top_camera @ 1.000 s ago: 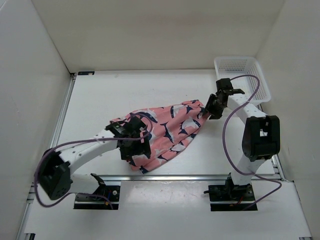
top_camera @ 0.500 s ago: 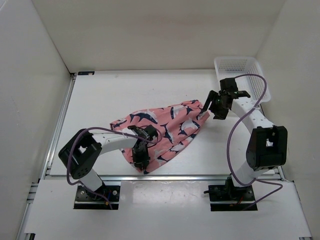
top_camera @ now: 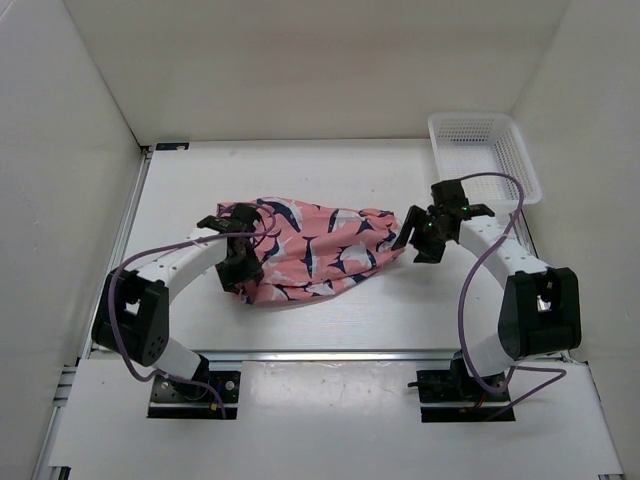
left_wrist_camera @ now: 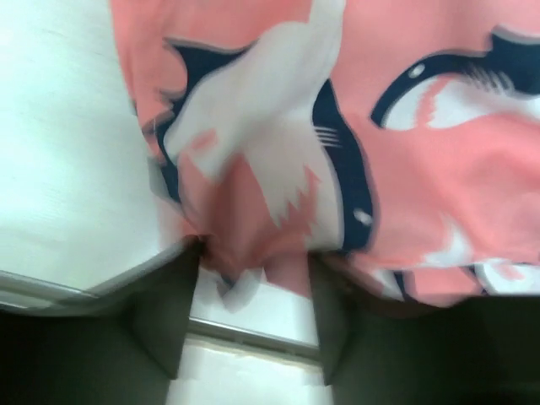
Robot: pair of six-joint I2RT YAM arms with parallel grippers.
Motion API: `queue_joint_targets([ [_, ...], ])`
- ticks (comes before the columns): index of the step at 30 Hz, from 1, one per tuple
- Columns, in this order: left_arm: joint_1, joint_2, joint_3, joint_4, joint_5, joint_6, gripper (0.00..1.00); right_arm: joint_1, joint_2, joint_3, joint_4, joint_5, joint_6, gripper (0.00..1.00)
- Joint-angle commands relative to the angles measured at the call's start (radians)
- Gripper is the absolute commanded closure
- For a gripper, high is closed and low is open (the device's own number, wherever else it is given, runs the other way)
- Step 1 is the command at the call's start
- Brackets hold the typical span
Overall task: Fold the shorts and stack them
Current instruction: Fold the shorts
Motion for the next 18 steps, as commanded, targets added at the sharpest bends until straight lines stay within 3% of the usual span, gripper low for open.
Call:
queue_joint_targets([
  [1,0.024,-0.012,0.07,-0.054,-0.041,0.089,0.29,0.051,-0.031,-0.031,0.053,-0.044,0.044,0.28],
  [2,0.035,-0.026,0.07,-0.075,-0.041,0.089,0.1,0.051,-0.031,-0.043,0.064,-0.044,0.044,0.28],
  [3,0.044,-0.051,0.087,-0.092,-0.041,0.089,0.0,0.064,-0.031,-0.043,0.076,-0.044,0.056,0.28],
  [8,0.165,-0.115,0.096,-0.126,-0.041,0.066,0.0,0.064,-0.001,-0.066,0.111,-0.009,0.066,0.32],
  [17,0.317,-0.043,-0.076,0.038,0.095,0.026,0.09,0.064,0.125,0.008,0.142,-0.009,0.075,0.36],
  [18,0.317,-0.043,-0.085,0.069,0.107,0.026,0.1,0.064,0.125,0.008,0.151,-0.009,0.075,0.42],
])
